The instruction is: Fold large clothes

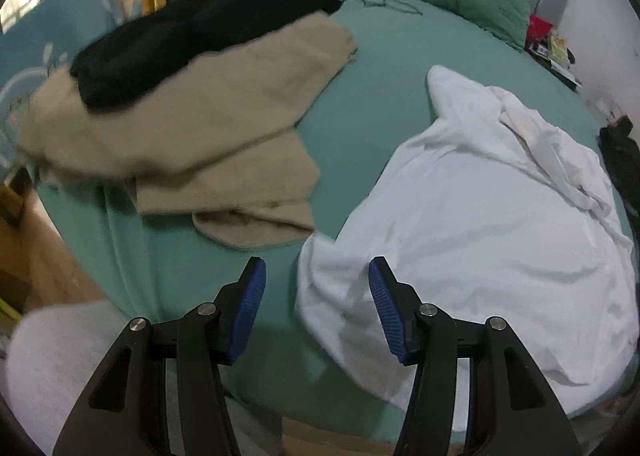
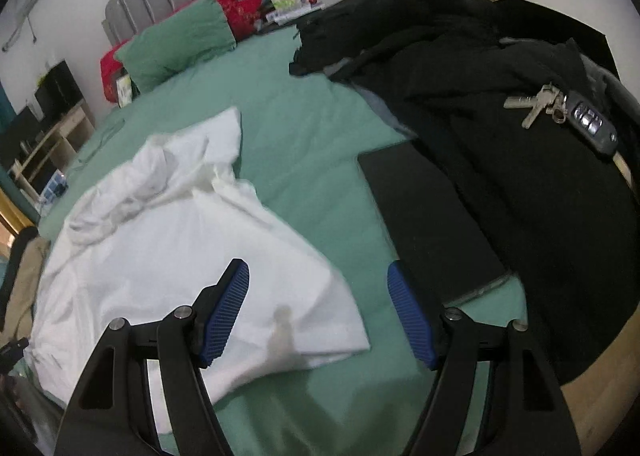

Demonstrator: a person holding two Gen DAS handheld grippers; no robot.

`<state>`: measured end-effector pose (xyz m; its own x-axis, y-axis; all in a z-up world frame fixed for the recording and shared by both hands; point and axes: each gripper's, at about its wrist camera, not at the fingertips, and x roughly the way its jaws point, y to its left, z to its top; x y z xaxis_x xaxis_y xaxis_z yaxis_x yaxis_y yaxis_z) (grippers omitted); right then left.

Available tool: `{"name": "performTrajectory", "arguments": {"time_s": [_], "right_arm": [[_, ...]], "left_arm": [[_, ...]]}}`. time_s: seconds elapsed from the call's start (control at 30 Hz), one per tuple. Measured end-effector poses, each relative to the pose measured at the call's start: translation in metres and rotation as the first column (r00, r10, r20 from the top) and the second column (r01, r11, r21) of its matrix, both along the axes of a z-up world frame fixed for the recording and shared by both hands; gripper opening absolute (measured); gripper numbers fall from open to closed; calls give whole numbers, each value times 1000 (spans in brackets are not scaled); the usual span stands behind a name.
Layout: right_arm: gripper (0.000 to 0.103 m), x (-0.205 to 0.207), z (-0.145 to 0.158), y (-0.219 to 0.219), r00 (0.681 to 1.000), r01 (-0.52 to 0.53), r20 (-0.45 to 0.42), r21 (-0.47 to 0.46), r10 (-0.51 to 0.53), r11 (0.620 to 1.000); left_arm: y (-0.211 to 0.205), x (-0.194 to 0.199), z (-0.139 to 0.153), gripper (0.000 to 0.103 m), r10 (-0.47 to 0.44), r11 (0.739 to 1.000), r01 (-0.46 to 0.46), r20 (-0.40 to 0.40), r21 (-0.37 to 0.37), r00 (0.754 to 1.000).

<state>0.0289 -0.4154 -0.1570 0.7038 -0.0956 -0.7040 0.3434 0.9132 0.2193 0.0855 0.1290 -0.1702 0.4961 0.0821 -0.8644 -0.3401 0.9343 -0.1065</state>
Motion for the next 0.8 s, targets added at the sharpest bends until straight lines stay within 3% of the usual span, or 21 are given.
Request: {"name": "performTrajectory", "arguments": {"time_s": [0.23,0.4,0.57,0.63,0.7,0.77,0.8], "right_arm": [[60,9,-17,16,994,-92,-60,-22,91,995],[59,16,-34,9,994,-73,-76,108,81,991],[59,20,-38,24,988,-101,-110,57,107,993],[58,21,-39,33,984,-131,-120,36,135,991],[50,20,-40,39,980,-149,-131,14,149,989],[18,20,-41,41,977,-165,-130,25,167,986],[13,20,-42,41,976,-174,-123,56,180,983]], "left_arm": [[-2,-7,-9,59,-45,997,44,-5,-68,999],[-7,-5,-15,65,-58,993,58,6,-106,998],[-5,-3,-15,65,-34,983,40,39,-180,999],[-9,2,-18,65,-42,984,48,39,-172,998],[-15,7,-20,65,-44,989,48,32,-143,999],[-20,9,-19,61,-51,992,53,27,-111,998],[-22,8,-18,40,-67,992,70,33,-103,997]]}}
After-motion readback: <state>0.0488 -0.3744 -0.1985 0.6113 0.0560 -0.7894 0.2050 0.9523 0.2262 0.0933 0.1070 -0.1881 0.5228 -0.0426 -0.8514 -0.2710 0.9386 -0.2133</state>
